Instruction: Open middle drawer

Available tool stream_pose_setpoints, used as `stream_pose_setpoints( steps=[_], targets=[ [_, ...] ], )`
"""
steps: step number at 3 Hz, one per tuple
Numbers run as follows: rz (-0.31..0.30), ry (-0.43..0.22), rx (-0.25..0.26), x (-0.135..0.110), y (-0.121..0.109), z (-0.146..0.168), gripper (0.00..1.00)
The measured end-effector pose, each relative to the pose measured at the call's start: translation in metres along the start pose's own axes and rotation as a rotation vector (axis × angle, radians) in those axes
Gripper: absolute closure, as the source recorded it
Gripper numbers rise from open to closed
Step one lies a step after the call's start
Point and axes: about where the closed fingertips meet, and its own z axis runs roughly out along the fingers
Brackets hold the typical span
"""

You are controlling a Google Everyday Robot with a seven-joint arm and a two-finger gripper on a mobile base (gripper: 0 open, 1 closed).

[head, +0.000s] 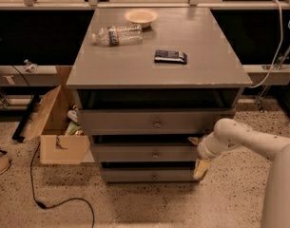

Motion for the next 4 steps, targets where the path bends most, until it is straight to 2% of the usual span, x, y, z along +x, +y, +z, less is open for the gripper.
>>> stream_pose_setpoints(
  steps=[2,3,4],
  targets=[
    [-0.008,0.015,-0.006,0.008,-0.019,0.022,0.00],
    [0.014,0.029,-0.030,0.017,-0.014,0.026,0.27],
    [0.032,0.038,-0.030,0.023,-0.009,0.021,0.50]
  ],
)
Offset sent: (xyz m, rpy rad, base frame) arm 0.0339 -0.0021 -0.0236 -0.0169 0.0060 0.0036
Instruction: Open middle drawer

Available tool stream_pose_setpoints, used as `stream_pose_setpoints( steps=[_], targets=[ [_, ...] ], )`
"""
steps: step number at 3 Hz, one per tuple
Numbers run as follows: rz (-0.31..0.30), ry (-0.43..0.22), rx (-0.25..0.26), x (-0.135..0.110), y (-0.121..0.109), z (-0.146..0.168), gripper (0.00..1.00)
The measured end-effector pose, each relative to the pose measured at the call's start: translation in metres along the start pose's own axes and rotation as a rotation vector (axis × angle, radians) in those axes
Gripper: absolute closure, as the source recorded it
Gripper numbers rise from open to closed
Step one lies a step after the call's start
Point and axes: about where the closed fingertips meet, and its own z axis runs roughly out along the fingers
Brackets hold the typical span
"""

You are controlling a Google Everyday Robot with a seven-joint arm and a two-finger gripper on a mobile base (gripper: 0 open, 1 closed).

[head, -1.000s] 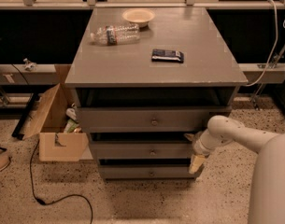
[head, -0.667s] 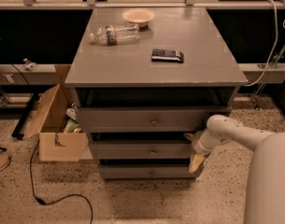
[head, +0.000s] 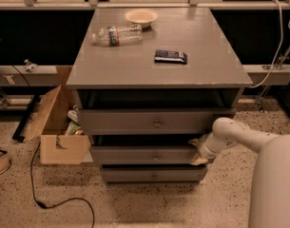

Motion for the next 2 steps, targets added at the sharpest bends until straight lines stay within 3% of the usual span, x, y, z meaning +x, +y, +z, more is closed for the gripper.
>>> stream_pose_setpoints(
  steps=[2],
  targets=[
    [0.010,0.004,0.004,0.0014,0.0041,-0.0074,0.96]
  ],
)
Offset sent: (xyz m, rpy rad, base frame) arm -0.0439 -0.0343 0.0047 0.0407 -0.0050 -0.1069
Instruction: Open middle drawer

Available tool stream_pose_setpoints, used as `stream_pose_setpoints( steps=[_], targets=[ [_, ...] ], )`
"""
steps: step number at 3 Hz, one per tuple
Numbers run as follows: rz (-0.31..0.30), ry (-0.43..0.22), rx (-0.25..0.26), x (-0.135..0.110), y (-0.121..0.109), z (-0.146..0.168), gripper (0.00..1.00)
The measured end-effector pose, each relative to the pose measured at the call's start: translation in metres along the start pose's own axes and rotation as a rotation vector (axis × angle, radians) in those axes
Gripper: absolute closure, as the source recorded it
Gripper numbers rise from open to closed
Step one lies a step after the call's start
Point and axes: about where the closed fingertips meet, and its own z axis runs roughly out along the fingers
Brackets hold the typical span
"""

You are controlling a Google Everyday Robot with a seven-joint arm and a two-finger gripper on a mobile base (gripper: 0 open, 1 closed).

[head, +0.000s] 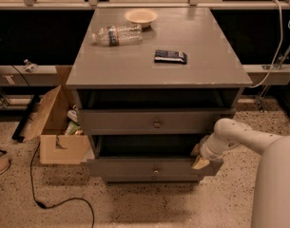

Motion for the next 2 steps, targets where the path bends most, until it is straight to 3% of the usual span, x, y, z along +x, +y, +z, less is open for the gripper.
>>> stream_pose_setpoints(
  steps=[1,2],
  targets=[
    [0.000,0.000,0.000,0.0000,0.0000,0.0000,0.00],
    [0.000,0.000,0.000,0.0000,0.0001,0.0001,0.00]
  ],
)
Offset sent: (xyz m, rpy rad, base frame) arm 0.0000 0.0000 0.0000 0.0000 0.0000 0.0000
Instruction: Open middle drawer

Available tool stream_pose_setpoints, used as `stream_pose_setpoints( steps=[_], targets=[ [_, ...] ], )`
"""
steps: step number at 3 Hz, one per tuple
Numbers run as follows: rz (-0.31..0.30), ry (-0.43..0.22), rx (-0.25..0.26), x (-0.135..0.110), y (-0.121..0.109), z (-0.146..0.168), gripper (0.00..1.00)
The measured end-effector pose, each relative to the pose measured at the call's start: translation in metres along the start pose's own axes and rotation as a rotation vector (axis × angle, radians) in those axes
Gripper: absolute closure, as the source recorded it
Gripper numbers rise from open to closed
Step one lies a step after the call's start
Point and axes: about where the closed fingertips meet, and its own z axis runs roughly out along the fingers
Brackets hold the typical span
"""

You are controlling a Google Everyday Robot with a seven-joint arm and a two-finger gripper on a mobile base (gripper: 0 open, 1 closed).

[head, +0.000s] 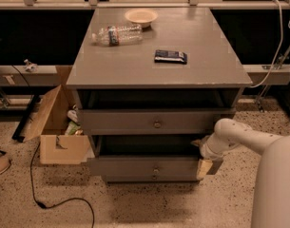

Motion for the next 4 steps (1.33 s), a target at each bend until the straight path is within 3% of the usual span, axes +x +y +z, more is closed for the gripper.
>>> stream_pose_setpoints(
  steps=[1,2,3,4],
  targets=[
    [-0.030,-0.016,-0.033,-0.004,0.005,0.004,0.00],
    [-0.052,0.029,-0.058,-0.006,0.016,-0.004,0.00],
    [-0.057,0.089,-0.096,-0.008,0.045,-0.012,0.00],
    [-0.042,0.102,-0.135,-0.003,0.071,-0.017,0.19]
  ],
)
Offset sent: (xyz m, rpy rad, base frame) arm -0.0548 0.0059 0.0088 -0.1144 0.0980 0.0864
